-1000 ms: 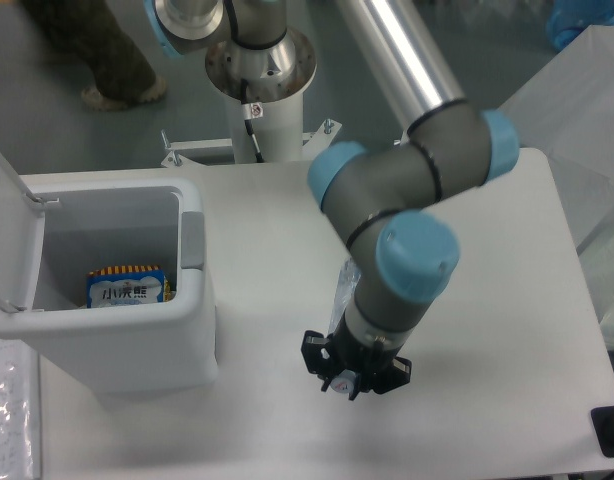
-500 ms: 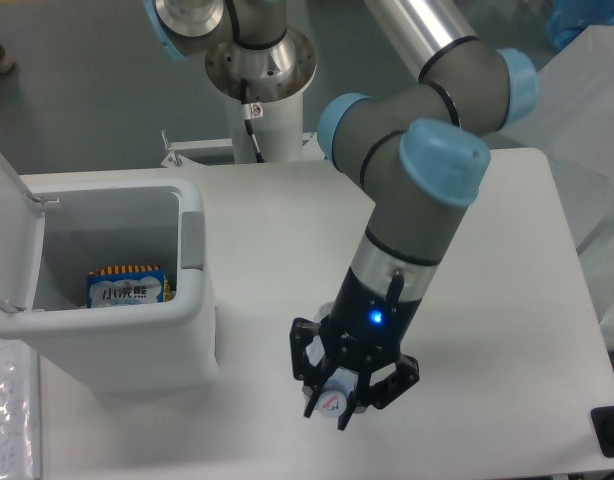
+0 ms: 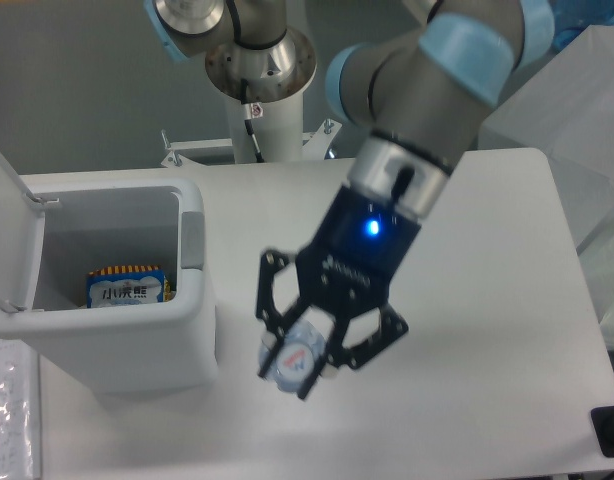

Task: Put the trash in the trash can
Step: 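Lift the bottle and carry it over the trash bin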

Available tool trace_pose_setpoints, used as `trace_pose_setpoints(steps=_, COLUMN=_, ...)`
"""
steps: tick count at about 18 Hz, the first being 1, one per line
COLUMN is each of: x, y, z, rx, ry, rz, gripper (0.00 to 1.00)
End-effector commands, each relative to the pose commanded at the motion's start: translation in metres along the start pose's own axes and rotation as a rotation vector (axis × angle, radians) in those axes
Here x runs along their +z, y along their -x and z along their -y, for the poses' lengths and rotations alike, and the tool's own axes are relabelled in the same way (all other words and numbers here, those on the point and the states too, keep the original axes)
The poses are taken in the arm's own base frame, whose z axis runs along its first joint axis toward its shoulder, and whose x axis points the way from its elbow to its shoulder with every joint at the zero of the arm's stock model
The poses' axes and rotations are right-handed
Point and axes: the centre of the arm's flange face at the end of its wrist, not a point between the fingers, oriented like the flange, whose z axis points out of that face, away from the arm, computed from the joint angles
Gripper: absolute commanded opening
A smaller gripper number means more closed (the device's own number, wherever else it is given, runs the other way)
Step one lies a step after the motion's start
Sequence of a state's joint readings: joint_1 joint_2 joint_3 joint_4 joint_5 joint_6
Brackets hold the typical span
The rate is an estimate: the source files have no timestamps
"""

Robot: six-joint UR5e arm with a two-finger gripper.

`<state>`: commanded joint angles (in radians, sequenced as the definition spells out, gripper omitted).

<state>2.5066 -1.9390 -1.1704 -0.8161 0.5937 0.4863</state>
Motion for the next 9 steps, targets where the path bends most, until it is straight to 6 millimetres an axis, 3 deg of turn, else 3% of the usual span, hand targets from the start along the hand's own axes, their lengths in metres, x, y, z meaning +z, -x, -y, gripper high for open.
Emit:
trace_pose_setpoints(steps=5, x=-0.006, y=-0.040, z=0.018, rx=0.034, ry=-0.038, rz=-0.069, gripper=0.00)
trace_pose_setpoints(steps=9, x=-0.018, y=-0.081, z=0.015, rx=0.034, ry=-0.055, rz=-0.128, gripper=0.00)
